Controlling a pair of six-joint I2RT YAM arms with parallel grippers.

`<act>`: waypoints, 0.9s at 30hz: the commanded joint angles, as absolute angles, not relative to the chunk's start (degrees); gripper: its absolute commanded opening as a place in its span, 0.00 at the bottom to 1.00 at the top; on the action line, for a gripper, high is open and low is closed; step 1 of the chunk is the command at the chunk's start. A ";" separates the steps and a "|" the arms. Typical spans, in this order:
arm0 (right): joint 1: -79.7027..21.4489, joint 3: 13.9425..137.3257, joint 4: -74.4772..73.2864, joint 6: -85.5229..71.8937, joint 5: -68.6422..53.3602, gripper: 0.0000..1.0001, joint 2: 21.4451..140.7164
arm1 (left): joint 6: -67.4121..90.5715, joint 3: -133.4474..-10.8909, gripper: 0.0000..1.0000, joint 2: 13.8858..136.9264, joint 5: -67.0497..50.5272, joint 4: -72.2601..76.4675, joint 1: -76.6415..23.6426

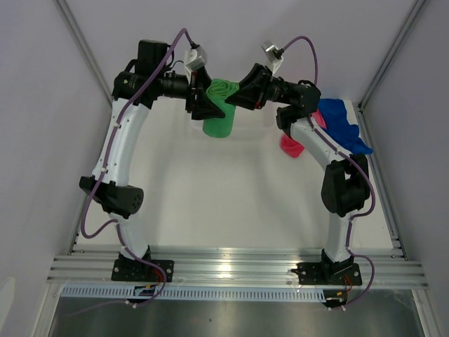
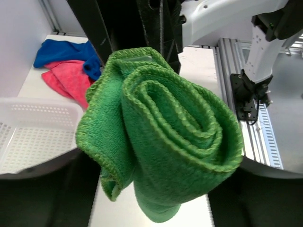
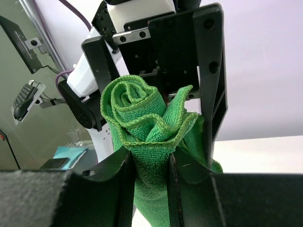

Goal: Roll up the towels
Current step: Place the rolled towel into the container

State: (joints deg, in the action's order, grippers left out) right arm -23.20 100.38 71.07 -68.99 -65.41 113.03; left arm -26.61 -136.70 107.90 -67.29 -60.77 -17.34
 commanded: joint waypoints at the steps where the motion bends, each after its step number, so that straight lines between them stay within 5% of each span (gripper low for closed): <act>1: -23.73 103.80 76.64 -69.43 -64.69 0.00 111.62 | -27.95 -139.13 0.73 108.02 -70.84 -61.17 -17.84; 6: -23.91 104.33 76.73 -69.52 -64.86 0.00 111.80 | -27.95 -138.96 0.35 107.84 -71.11 -62.23 -17.84; 10: -24.17 104.24 76.55 -69.43 -64.86 0.00 111.80 | -27.69 -139.13 0.19 107.75 -71.10 -62.49 -17.84; 12: -24.52 104.33 74.72 -68.74 -64.43 0.00 111.97 | -26.20 -138.96 0.01 107.93 -70.93 -62.06 -17.84; 19: -23.91 102.22 69.53 -64.70 -61.70 0.47 110.48 | -22.16 -137.46 0.01 107.75 -67.69 -60.29 -17.84; 27: -21.71 98.00 57.05 -54.24 -59.94 0.54 105.39 | -22.85 -137.02 0.01 107.75 -66.10 -60.82 -17.84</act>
